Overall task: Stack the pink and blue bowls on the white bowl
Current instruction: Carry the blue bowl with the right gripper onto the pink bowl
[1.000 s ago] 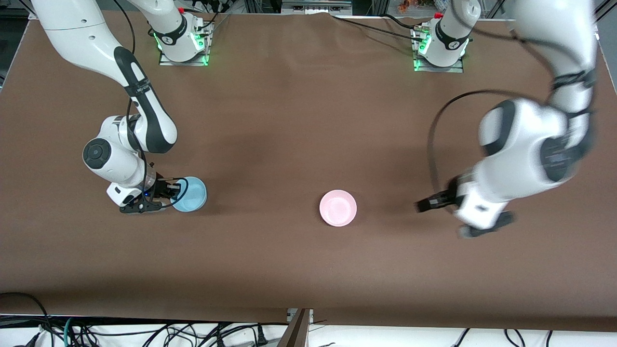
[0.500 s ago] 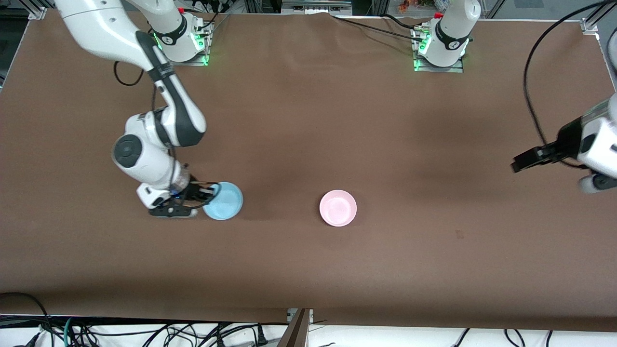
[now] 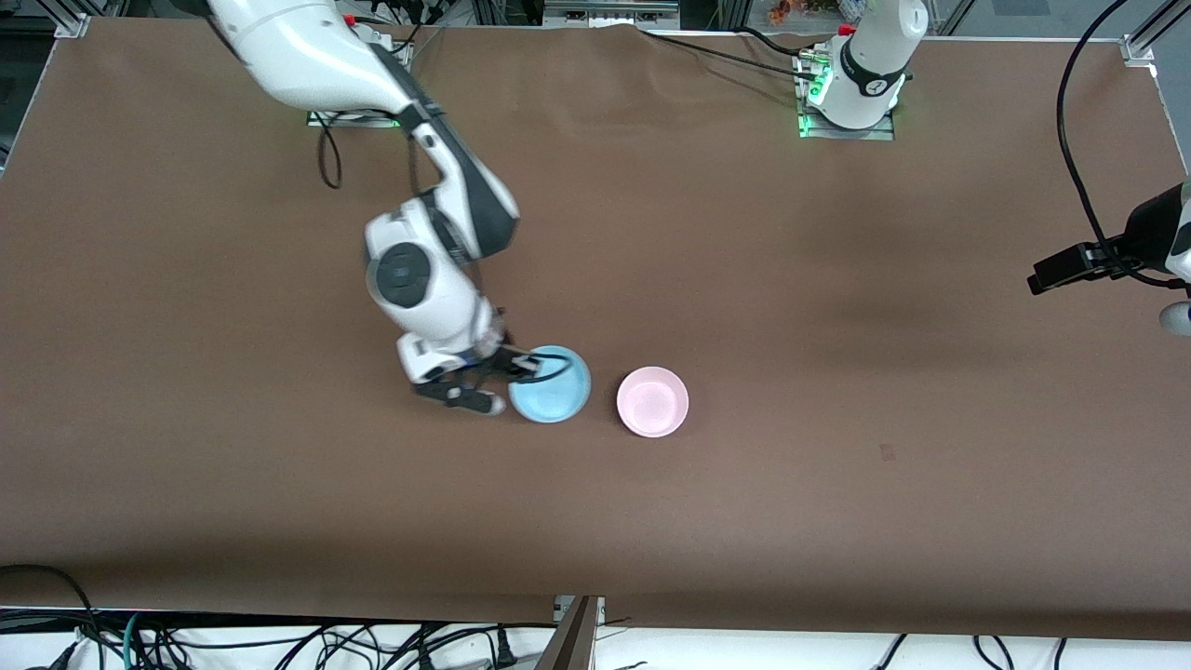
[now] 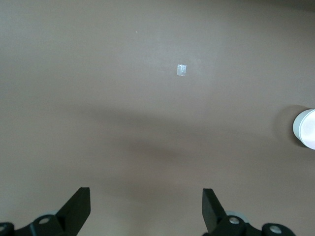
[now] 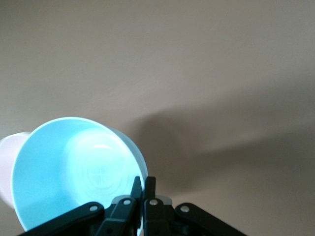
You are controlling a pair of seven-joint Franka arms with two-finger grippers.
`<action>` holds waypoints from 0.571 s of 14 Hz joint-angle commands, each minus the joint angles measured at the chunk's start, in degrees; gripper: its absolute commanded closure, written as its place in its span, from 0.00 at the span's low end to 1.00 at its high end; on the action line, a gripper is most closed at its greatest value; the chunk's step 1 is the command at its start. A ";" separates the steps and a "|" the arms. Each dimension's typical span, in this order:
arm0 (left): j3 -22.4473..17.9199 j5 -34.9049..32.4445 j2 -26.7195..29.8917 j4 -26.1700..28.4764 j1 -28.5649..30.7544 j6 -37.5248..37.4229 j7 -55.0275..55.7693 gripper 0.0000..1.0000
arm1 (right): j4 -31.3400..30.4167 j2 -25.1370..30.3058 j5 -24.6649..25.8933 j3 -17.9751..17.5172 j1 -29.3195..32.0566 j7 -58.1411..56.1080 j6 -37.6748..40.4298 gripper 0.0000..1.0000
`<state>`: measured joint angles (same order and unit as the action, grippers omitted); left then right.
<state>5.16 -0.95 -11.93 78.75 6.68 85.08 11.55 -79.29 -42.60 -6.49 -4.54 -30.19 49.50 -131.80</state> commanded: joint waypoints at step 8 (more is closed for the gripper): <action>0.73 -0.37 -0.55 0.27 -0.09 -0.27 -1.62 0.00 | 26.20 -16.99 2.62 2.08 -8.57 19.32 2.87 1.00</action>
<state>6.03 -0.95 -12.48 79.16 6.66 85.09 10.93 -57.99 -56.70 -4.58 -3.11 -37.96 66.98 -128.99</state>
